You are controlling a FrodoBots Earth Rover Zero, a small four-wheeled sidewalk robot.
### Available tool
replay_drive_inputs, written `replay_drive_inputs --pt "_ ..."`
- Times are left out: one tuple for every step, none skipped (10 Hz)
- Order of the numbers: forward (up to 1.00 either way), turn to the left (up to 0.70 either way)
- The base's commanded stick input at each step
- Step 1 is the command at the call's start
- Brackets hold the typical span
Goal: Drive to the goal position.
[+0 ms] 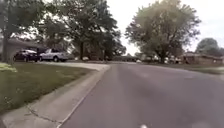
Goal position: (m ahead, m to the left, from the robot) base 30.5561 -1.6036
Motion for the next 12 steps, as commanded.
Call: replay_drive_inputs --pt "1.00 -0.20" --pt "1.00 0.00" --pt "1.00 0.00" --pt "1.00 0.00" --pt "1.00 0.00" --pt "1.00 0.00" --pt "1.00 -0.01" --pt "1.00 -0.20" --pt "1.00 -0.33" --pt "1.00 -0.38" --pt "1.00 -0.15" --pt "1.00 0.00"
